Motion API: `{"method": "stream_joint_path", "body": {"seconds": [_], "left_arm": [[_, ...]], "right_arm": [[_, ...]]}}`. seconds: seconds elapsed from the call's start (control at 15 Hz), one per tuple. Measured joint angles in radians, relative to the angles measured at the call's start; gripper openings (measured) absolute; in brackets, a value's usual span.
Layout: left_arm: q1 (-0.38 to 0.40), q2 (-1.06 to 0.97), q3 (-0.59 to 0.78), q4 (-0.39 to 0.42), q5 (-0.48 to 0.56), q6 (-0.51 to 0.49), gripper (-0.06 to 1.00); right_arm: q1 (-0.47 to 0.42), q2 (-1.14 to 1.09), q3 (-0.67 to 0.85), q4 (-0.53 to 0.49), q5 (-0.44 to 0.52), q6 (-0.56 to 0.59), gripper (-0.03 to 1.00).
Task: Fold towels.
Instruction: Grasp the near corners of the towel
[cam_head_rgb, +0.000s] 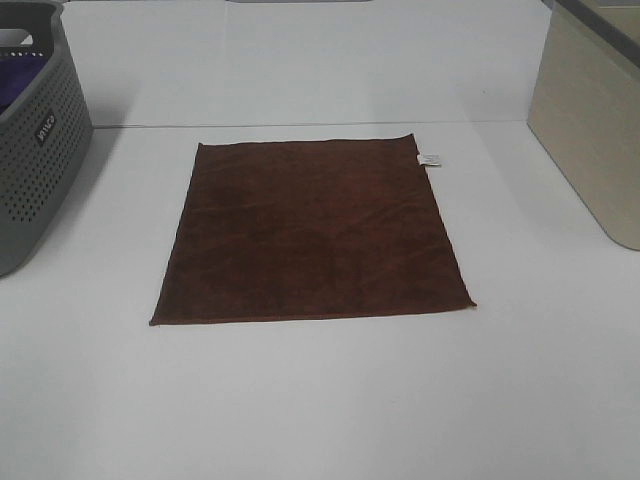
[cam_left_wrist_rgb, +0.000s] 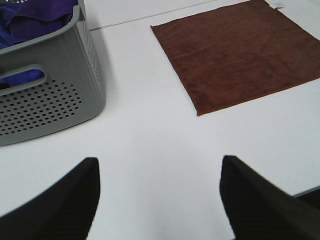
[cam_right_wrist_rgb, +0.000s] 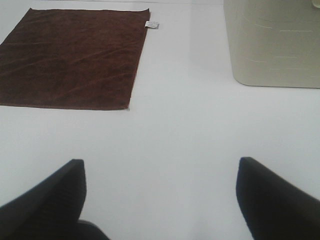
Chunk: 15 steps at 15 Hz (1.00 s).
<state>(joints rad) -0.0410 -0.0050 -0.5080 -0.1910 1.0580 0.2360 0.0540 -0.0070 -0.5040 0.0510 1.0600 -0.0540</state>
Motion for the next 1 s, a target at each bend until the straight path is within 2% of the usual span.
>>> {"method": "stream_joint_path", "body": {"seconds": [1.0], "left_arm": [[0.0, 0.0, 0.0, 0.0, 0.0, 0.0, 0.65]], "right_arm": [[0.0, 0.0, 0.0, 0.0, 0.0, 0.0, 0.78]]}}
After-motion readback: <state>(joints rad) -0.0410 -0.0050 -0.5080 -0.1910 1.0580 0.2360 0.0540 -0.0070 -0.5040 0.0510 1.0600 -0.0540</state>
